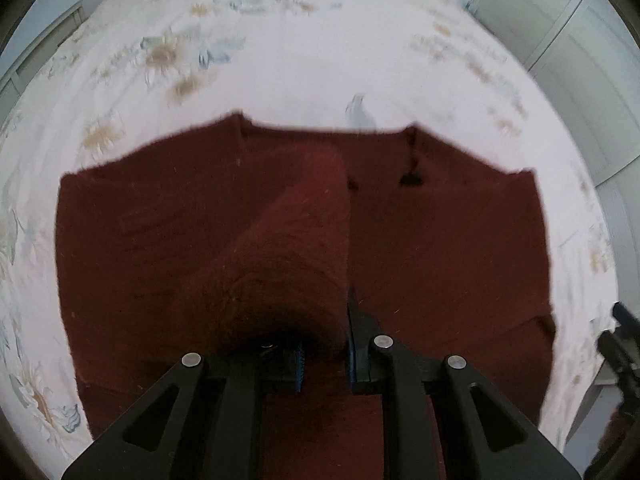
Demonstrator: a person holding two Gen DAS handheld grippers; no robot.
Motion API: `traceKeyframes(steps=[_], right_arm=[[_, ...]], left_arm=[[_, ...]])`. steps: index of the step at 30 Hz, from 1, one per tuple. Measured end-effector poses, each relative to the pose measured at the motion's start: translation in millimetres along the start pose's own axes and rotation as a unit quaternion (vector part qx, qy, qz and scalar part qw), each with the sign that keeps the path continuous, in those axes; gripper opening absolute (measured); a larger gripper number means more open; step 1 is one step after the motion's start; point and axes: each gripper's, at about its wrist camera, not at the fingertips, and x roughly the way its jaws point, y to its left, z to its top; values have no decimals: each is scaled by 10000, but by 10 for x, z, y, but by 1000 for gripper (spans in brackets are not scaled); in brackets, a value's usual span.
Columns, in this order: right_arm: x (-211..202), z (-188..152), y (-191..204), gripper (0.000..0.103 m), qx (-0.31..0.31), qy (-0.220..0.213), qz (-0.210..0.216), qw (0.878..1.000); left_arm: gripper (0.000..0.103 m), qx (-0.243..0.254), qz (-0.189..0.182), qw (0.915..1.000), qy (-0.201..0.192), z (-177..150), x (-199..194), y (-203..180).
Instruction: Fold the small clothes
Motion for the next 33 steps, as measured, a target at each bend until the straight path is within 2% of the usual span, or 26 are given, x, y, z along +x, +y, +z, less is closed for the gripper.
traceKeyframes(steps=[3, 5, 6, 7, 8, 9, 10, 11, 17, 21, 24, 27, 33], right_arm=[[28, -34, -7, 102, 38, 39, 33, 10000], [39, -50, -6, 102, 50, 56, 62, 10000], [41, -54, -4, 102, 55, 61, 72, 9999], [46, -58, -1, 102, 62, 67, 78, 9999], [49, -63, 1, 102, 68, 74, 85, 9999], [51, -67, 2, 102, 72, 77, 90, 9999], [51, -66, 5, 102, 76, 78, 92, 9999], [50, -66, 5, 102, 78, 76, 94, 9999], [5, -66, 30, 102, 63, 33, 118, 9999], [-10, -66, 54, 103, 63, 34, 127, 9999], [-15, -67, 111, 102, 5, 50, 143, 9999], [-17, -65, 206, 102, -105, 59, 156, 9998], [40, -54, 474, 102, -364, 150, 189, 9990]], left_arm=[[22, 11, 122, 9997, 234, -43, 123, 22], [34, -39, 121, 9994, 336, -58, 154, 35], [37, -22, 155, 9993, 353, -67, 156, 28], [45, 25, 225, 9990, 390, -81, 158, 11], [62, 70, 246, 9988, 415, -98, 152, -8], [72, 129, 247, 9986, 447, -114, 146, -31], [91, 181, 238, 9985, 449, -129, 132, -48], [97, 239, 233, 9986, 411, -147, 100, -65], [102, 400, 184, 9984, 366, -251, -70, -17], [102, 518, 384, 9968, 483, -388, -161, 139], [102, 420, 437, 9975, 361, -487, -283, 422], [102, 398, 816, 9957, 190, -566, -376, 715], [98, 69, 1164, 9925, 361, -681, -233, 1400]])
